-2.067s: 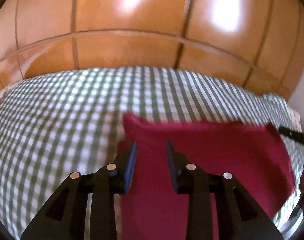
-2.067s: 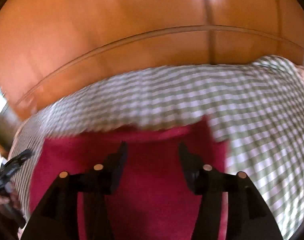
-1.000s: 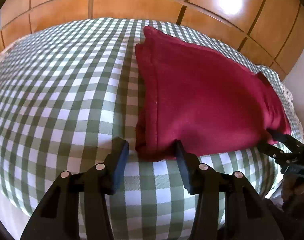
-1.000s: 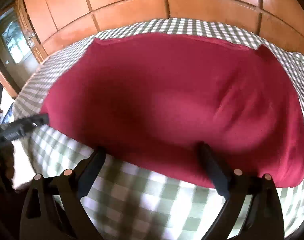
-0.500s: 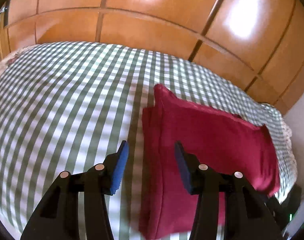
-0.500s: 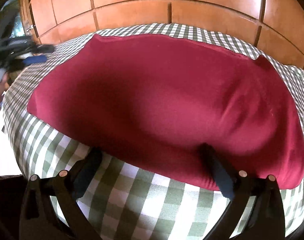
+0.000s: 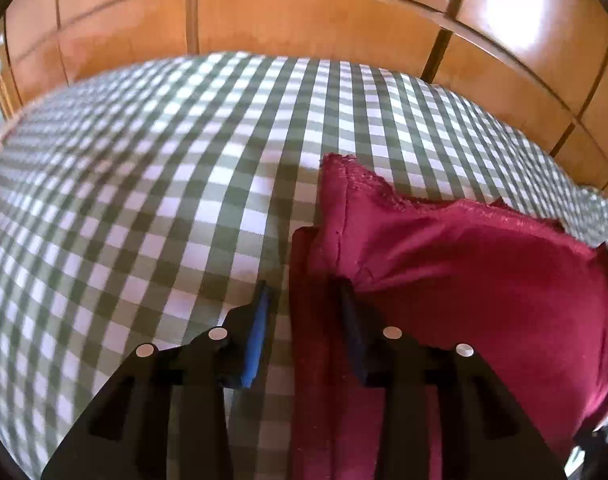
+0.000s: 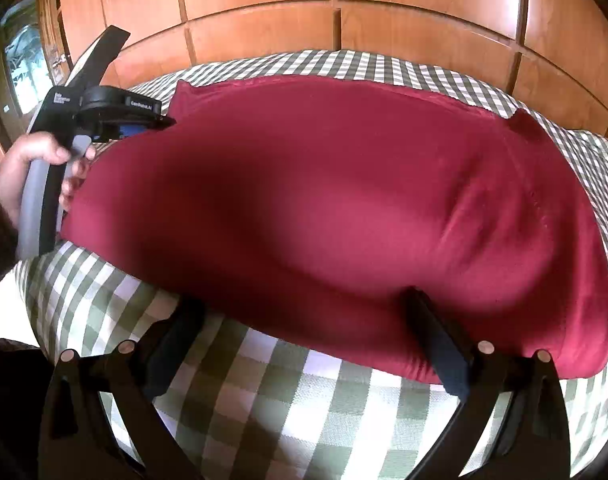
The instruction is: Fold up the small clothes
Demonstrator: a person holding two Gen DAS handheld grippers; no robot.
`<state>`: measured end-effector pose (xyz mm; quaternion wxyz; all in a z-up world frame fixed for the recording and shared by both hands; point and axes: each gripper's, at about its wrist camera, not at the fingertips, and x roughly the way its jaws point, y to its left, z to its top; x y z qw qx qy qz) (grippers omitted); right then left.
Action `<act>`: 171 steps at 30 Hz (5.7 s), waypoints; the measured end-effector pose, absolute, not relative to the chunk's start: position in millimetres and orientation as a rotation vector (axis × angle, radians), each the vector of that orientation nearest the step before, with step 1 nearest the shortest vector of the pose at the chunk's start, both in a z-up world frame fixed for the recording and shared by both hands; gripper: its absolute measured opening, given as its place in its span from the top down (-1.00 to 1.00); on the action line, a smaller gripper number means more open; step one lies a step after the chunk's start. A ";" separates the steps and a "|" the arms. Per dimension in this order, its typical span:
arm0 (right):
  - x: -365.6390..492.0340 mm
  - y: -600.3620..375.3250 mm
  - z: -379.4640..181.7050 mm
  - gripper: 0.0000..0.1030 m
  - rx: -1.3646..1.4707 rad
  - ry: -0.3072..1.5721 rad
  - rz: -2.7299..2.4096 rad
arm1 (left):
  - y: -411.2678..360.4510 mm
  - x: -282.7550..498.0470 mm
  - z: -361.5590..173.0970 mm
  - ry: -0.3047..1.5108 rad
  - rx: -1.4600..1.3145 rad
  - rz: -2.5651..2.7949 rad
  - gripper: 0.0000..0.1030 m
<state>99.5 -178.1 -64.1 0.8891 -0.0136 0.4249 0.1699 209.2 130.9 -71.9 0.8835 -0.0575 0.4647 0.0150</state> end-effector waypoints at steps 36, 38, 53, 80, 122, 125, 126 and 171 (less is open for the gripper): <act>189.0 -328.4 -19.3 -0.95 0.391 0.923 0.152 | 52.8 81.0 -12.3 0.762 0.063 -0.069 -0.10; 194.2 -334.3 -22.0 -0.94 0.402 0.929 0.146 | 51.8 81.6 -14.5 0.771 0.067 -0.072 -0.10; 199.2 -346.8 -7.5 -0.57 0.378 0.847 0.046 | 61.6 87.8 -29.2 0.819 0.037 -0.048 -0.10; 200.9 -385.0 -38.1 -0.43 0.453 0.970 0.011 | 97.4 91.5 -40.3 0.844 -0.075 0.034 -0.39; 137.0 -155.3 23.1 0.49 0.202 0.947 0.570 | 123.9 108.5 -10.5 0.894 -0.647 -0.572 -0.40; 127.6 -134.4 15.3 0.49 0.073 0.930 0.554 | 118.6 121.1 -13.9 0.943 -0.700 -0.624 -0.44; 126.6 -130.2 13.7 0.49 0.048 0.924 0.551 | 115.2 125.0 -14.9 0.953 -0.701 -0.632 -0.45; 97.3 -135.7 -4.1 0.06 0.147 0.947 0.784 | 122.0 178.6 6.0 1.033 -0.282 -0.323 0.61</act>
